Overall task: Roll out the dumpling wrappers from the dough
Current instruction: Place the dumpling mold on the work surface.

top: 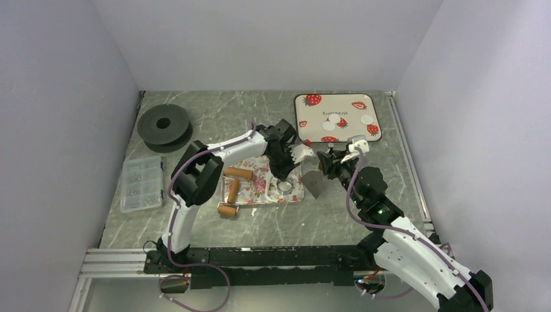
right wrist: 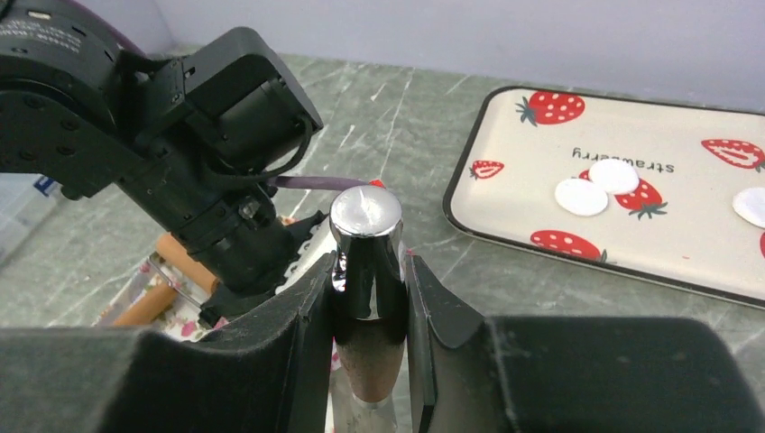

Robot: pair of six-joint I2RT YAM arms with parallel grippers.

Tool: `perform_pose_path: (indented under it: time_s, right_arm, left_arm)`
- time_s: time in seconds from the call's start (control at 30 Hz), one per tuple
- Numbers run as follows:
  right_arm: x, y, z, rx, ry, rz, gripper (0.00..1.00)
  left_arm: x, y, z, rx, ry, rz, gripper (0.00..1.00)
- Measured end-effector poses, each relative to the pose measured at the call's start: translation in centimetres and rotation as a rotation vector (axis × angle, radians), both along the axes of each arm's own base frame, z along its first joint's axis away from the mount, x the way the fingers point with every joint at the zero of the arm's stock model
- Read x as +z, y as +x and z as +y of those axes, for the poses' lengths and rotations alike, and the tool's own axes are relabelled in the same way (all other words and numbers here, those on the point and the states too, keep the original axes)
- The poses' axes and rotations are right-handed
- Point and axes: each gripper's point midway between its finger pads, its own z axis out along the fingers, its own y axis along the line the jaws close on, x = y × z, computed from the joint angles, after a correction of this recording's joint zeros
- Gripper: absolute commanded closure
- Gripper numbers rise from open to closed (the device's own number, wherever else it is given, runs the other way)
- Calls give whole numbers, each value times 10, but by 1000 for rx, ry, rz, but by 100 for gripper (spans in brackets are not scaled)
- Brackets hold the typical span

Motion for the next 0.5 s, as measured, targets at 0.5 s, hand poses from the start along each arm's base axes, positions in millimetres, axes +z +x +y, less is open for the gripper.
perform_pose_path:
  time_s: [0.5]
  right_arm:
    - [-1,-13,24,173,-89,-25,100]
  left_arm:
    - [-2,-14,-1,-28,8,33,58]
